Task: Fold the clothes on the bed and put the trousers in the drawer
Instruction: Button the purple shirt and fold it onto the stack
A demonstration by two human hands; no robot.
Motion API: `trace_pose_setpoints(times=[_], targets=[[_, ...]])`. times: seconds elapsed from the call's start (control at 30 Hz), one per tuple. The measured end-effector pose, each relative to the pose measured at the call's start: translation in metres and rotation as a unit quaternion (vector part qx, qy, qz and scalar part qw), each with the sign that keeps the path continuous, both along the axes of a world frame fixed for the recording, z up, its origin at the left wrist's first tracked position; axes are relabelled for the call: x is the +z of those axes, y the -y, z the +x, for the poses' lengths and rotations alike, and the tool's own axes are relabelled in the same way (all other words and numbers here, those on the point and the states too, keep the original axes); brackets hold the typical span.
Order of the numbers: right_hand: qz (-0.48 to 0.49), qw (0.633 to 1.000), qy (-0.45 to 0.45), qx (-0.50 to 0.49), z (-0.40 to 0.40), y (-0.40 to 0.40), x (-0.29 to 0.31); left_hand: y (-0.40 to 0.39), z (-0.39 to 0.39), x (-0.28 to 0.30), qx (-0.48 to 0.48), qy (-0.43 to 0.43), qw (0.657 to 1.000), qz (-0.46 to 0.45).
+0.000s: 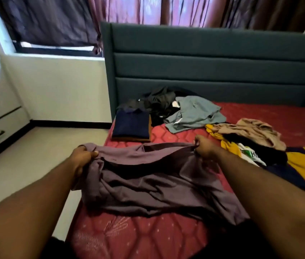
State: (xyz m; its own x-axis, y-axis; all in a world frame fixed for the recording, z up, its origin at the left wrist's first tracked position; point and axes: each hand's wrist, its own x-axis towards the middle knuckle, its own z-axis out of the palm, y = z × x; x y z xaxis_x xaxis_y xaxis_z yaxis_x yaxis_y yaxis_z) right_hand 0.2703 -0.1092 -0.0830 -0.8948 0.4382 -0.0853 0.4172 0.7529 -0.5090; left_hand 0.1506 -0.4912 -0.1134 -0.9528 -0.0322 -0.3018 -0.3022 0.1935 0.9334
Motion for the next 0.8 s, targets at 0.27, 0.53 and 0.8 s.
trace_pose_setpoints(times=[0.27,0.53,0.8], targets=[[0.138,0.931,-0.334,-0.039,-0.046,-0.033,0.015,-0.009,-0.048,-0.013,0.104,-0.167,0.979,0.055],[0.207,0.978,-0.010,0.036,0.001,-0.027,-0.095,-0.020,-0.031,-0.060,0.060,-0.306,0.890,-0.332],[0.048,0.969,0.128,0.206,0.044,0.057,-0.158,-0.046,0.007,-0.100,-0.403,-0.150,0.805,-0.409]])
